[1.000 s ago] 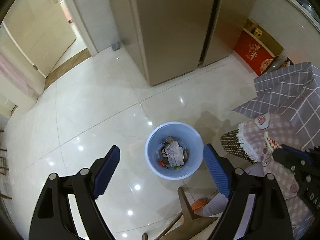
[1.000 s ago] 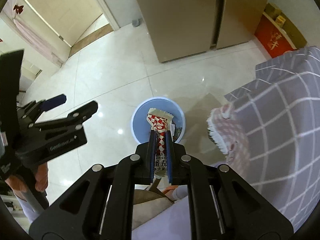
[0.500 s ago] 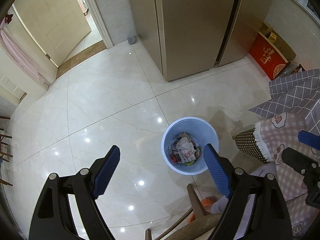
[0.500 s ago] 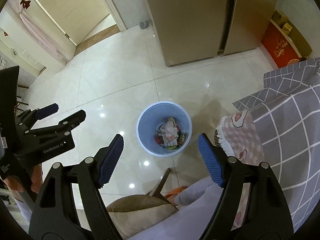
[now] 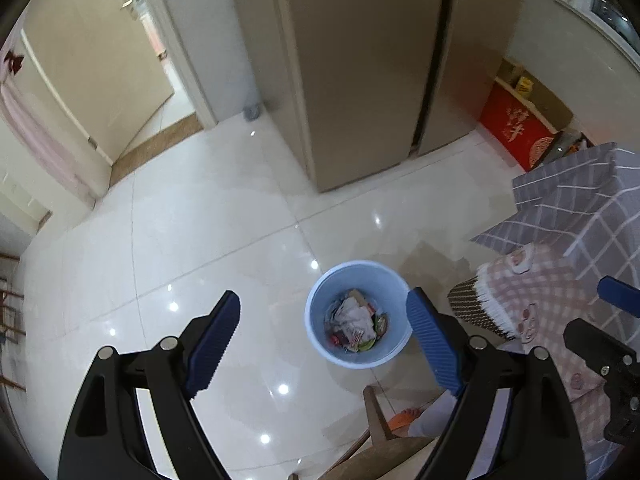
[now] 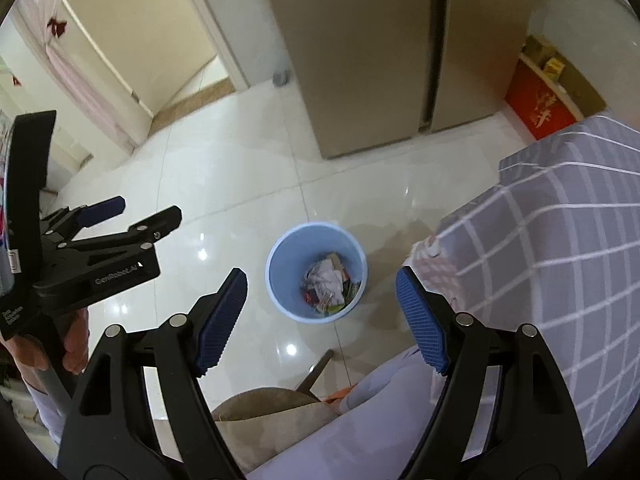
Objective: Collect trash
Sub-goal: 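Move both open tools back over the table, then grasp the blue-and-white cardboard box with the right tool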
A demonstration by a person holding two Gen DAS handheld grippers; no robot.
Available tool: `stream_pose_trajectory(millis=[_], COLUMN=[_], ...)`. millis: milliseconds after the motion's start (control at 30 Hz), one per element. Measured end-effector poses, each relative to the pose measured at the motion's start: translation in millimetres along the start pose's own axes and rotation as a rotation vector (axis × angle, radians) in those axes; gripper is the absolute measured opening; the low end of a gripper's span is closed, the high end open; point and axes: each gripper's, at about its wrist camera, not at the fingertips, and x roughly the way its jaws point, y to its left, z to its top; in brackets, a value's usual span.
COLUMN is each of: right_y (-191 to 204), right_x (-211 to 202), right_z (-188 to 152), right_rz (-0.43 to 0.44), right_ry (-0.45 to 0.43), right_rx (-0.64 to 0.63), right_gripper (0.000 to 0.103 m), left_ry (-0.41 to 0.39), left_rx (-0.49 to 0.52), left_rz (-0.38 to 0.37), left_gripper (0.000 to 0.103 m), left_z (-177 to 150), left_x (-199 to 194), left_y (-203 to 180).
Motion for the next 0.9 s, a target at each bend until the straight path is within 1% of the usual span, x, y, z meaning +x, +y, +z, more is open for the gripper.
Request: stream_pose_trajectory(millis=[133,267,333,433,567,633,700,800,900], right_y=[-18,-43,-53,-75,-109,-125,-144,-170,-201], right_x=[-27,-57,-68,-87,-111,-123,-137,-154,-170], right_z=[-6,-14,-19,-29,-47,-55,-67,-82,-100], right_rz=[-0.023,-0.062,-0.08,-0.124,-0.192,-0.226,-0.267,-0.313,-0.381], right_ry=[-0.061,-0.127,-0.146,-0.185,-0.215,-0.233,-0.251,-0.257,-0.252], right_rx=[0.024,0.064,0.08,0.115,0.164,0.173,0.185,0.205,0.229], right_gripper=[0.076,0.076,0.076,0.076,0.077,0.079,0.08,0.083,0.087], left_ry=[-0.045,-0.086,-0.104,-0.128,-0.148,-0.161,-0.169,-0.174,-0.181], left_rx=[0.045,0.096,0.126,0.164,0.218,0.254,0.283,0.329,0.384], left_rz=[-0.024,-0.068,-0.103,-0.134,-0.192,-0.206,-0.22,-0.257,-0.264], left_gripper=[0.084,0.084,0.084,0.084,0.084,0.083,0.084,0.084,0.084], left_z=[8,13,15,18,20,18,15,7,-1], left_x=[-19,-36,-45,-56,-71,-79,-84,-93,-99], left_y=[-29,-62,-84,-111,-151,-176,-196,-228,-261])
